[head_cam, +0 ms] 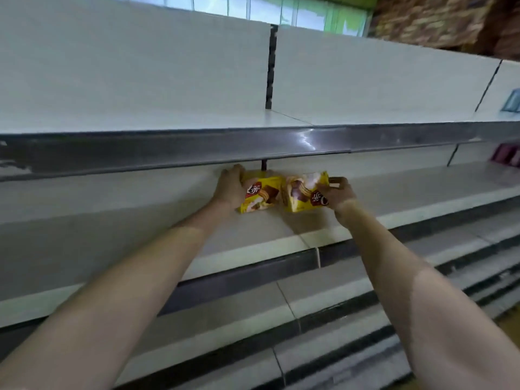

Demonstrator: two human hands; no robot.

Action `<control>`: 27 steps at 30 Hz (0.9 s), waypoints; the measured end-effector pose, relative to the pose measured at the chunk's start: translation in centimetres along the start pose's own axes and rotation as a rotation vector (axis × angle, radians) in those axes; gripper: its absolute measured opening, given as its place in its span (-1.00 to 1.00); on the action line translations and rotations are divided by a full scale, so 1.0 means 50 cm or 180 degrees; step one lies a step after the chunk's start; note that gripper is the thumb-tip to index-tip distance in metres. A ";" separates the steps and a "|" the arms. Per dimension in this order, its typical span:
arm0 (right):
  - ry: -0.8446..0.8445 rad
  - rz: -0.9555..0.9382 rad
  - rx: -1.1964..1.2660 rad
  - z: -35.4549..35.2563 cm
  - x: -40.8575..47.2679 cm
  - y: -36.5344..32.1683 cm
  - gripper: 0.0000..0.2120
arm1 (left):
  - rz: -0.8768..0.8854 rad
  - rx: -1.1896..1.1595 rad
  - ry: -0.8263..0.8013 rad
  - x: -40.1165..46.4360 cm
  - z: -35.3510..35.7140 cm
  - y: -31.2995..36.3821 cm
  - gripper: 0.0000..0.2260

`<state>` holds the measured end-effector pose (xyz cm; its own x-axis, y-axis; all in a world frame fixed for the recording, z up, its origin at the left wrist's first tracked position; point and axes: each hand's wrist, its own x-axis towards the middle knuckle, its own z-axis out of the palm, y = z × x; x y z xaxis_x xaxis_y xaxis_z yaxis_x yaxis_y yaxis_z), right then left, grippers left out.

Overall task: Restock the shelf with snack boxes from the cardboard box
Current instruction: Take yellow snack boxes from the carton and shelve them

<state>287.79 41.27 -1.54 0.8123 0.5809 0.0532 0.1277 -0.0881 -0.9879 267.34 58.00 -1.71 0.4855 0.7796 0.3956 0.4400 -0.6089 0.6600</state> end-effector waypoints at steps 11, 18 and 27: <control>-0.0983 0.0066 0.0156 0.014 0.051 0.002 -0.65 | -0.0104 0.0145 -0.0005 0.009 0.011 -0.010 -0.64; -0.0590 -0.0444 0.0652 0.025 0.052 0.012 -0.94 | -0.0142 0.0545 0.0053 -0.016 0.009 0.014 -0.63; -0.0190 -0.1025 -0.0583 0.030 0.072 -0.023 -0.50 | 0.0862 0.1845 0.0233 -0.057 0.029 0.082 -0.57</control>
<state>289.72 44.66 -0.41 0.6800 0.6481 0.3430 0.4751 -0.0332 -0.8793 268.83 53.06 -1.08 0.5929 0.5827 0.5558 0.6559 -0.7499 0.0864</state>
